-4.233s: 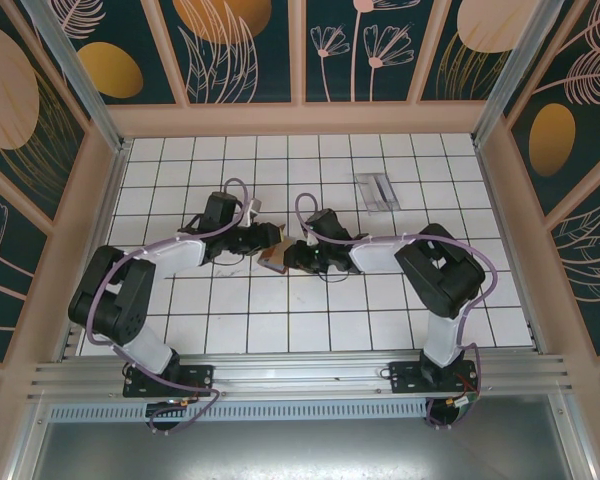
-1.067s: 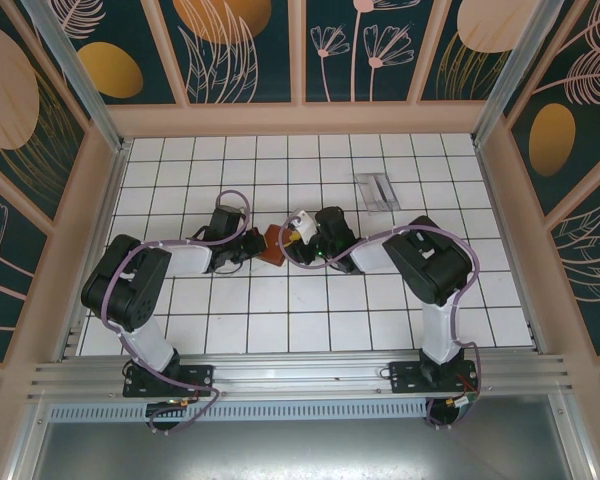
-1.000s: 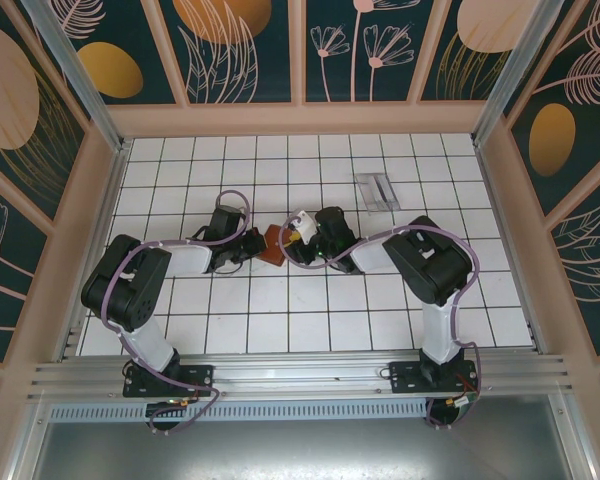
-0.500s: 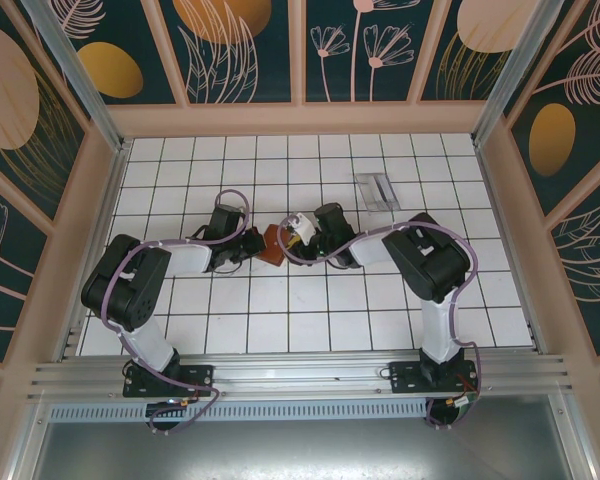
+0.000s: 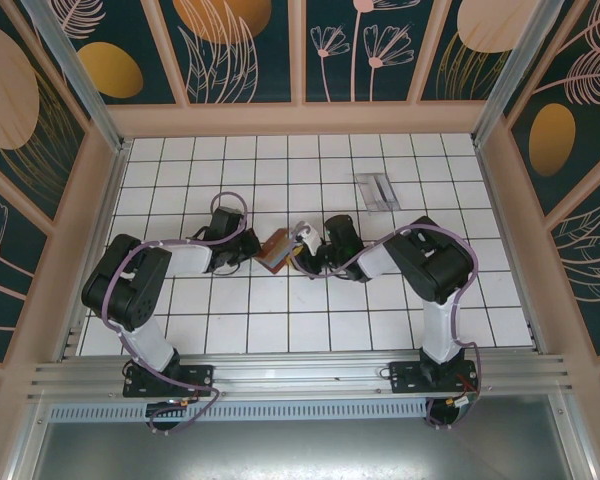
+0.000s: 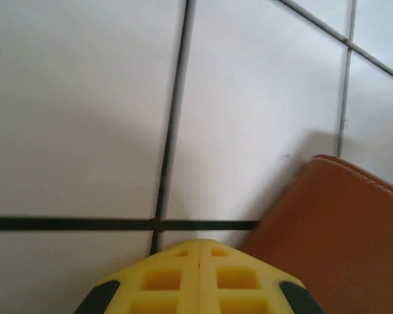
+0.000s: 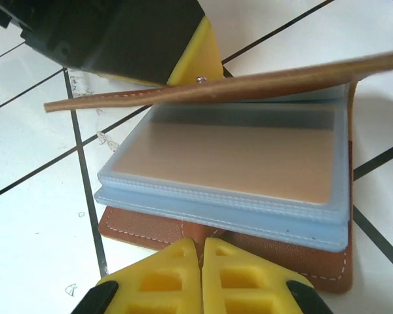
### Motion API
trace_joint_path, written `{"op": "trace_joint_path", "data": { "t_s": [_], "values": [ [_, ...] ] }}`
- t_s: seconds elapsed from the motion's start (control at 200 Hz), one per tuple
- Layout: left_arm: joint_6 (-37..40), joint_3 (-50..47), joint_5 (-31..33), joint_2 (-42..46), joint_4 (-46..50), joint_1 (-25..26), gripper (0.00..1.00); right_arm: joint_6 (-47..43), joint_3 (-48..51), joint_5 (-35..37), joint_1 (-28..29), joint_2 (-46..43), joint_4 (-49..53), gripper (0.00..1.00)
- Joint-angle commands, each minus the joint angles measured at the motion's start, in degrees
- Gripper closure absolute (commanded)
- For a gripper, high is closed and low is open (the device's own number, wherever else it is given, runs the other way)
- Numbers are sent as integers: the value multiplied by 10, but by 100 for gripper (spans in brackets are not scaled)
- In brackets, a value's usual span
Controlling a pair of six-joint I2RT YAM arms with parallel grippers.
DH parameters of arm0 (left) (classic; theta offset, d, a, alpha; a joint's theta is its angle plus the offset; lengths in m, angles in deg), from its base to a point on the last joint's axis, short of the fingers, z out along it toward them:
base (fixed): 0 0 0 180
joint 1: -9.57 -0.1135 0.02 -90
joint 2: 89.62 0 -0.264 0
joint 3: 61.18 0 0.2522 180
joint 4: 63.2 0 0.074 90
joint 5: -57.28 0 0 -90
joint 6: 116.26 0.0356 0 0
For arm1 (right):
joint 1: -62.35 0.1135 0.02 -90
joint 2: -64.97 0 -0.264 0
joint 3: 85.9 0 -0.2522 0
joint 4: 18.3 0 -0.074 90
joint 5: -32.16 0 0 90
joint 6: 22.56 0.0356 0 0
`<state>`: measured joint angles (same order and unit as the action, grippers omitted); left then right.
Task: Put the credit cards into the card holder
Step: Move the card holder to the center of the table.
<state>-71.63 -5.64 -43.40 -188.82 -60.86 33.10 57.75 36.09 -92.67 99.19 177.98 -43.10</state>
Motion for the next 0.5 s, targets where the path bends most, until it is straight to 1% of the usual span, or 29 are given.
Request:
{"op": "trace_joint_path", "data": {
  "t_s": [0.0,0.085,0.2,0.29,0.37,0.49],
  "values": [
    [-13,-21,53,-14,106,-1,98,1,27,-16,-4,-11,-14,100],
    [-18,-21,51,-14,108,-2,98,-25,52,-17,-3,-29,-27,100],
    [-31,-35,35,-14,82,-2,96,-50,90,11,-3,-46,-49,100],
    [-18,-26,3,-18,80,-2,89,-54,117,1,-1,-53,-103,100],
    [-3,-25,-23,-17,72,-2,81,-88,145,-14,6,-64,-156,100],
    [21,-22,-30,-9,90,-2,77,-155,175,-37,12,-73,-204,100]
  ]
}}
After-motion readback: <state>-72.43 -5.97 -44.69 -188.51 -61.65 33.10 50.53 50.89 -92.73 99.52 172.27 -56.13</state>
